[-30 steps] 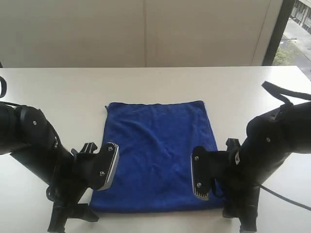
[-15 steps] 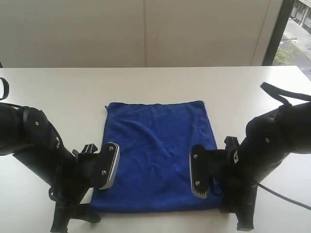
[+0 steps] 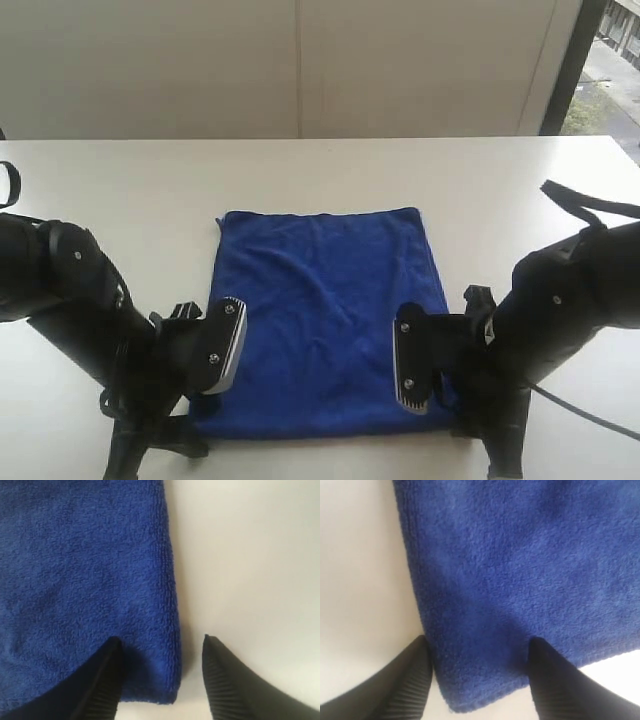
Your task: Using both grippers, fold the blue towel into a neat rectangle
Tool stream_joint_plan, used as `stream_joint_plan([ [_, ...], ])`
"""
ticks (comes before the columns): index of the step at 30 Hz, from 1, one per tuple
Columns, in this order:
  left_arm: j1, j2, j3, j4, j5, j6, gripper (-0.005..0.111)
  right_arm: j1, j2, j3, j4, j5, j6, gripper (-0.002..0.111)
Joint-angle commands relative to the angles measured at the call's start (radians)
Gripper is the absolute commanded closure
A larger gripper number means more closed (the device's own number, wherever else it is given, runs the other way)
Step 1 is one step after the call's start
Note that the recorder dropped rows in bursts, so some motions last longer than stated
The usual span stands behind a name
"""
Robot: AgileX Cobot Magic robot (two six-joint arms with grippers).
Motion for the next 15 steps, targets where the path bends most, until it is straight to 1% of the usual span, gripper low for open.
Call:
stream_joint_plan([
  [1,-0.004,0.016,0.010,0.010,0.015,-0.001,0.063,-0.001,0.005,0.017,-0.008,-0.033,-0.014,0.058],
  [4,-0.004,0.016,0.010,0.010,0.015,-0.001,0.069,-0.001,0.005,0.017,-0.008,-0.023,-0.014,0.063],
  [10,-0.004,0.016,0.010,0.010,0.015,-0.001,0.081,-0.001,0.005,0.017,-0.008,0.012,-0.014,0.080],
  [12,-0.004,0.016,0.010,0.010,0.015,-0.006,0.082,-0.001,0.005,0.017,-0.008,0.026,-0.011,0.082],
  [15,-0.004,0.016,0.010,0.010,0.018,-0.015,0.082,-0.001,0.001,0.017,-0.008,0.028,-0.009,0.082],
])
